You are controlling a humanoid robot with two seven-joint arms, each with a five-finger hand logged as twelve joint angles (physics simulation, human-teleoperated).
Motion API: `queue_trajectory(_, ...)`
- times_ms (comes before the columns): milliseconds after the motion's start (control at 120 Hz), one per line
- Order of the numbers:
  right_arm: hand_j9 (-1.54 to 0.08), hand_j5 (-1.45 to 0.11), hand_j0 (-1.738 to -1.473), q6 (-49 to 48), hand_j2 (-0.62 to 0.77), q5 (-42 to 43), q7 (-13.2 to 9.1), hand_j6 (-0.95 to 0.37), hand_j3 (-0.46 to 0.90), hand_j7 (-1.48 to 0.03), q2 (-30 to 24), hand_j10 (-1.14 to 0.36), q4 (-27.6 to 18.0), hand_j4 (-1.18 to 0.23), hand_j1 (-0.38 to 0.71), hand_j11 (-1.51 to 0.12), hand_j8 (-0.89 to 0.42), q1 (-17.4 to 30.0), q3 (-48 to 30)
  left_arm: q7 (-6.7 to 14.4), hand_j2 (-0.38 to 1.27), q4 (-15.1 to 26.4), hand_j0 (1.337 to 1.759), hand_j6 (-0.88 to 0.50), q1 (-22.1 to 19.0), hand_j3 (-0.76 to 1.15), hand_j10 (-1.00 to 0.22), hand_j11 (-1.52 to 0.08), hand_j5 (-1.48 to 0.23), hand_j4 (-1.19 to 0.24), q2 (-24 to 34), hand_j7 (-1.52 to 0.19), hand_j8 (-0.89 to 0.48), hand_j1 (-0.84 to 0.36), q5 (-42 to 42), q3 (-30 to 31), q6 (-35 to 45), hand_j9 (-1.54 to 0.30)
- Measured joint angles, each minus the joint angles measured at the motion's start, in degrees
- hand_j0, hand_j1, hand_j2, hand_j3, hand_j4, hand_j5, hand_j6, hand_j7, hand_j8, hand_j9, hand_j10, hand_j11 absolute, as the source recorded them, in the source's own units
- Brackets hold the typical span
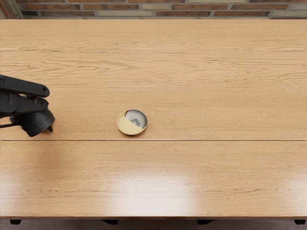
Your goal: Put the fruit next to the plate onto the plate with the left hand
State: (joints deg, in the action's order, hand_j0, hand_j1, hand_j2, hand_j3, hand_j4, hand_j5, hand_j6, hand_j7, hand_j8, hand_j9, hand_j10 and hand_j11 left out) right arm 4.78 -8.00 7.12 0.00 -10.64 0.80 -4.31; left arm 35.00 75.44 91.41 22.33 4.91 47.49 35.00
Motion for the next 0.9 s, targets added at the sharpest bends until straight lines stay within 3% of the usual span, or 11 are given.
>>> queue_trajectory(400, -0.05, -0.05, -1.658, 0.00, -0.01, 0.00, 0.00, -0.04, 0.00, -0.05, 0.00, -0.03, 0.00, -0.04, -0.31, -0.05, -0.04, 0.00, 0.00, -0.01, 0.10, -0.83, 1.657, -0.50, -0.98, 0.00, -0.43, -0.66, -0.65, -0.50, -0.89, -0.65, -0.39, -0.21, 0.06, 0.57, -0.01, -0.66)
queue_trajectory(625, -0.05, -0.05, -1.658, 0.00, -0.01, 0.00, 0.00, -0.04, 0.00, -0.05, 0.00, -0.03, 0.00, -0.03, -0.31, -0.05, -0.03, 0.00, 0.00, 0.10, 0.15, -0.52, 1.647, -0.32, -0.17, 0.00, -0.26, -0.95, -0.96, -0.67, -0.71, -0.96, -0.20, -0.33, -0.40, 0.73, -0.02, -0.95)
queue_trajectory(900, -0.05, -0.05, -1.658, 0.00, -0.01, 0.00, 0.00, -0.03, 0.00, -0.05, 0.00, -0.03, 0.00, -0.03, -0.31, -0.05, -0.03, -0.05, 0.00, 0.08, 0.23, 4.41, 1.630, -0.16, 9.96, 0.00, -0.16, -1.16, -1.23, -0.75, 0.69, -1.18, -0.03, -0.41, -2.56, 2.27, -0.23, -1.15)
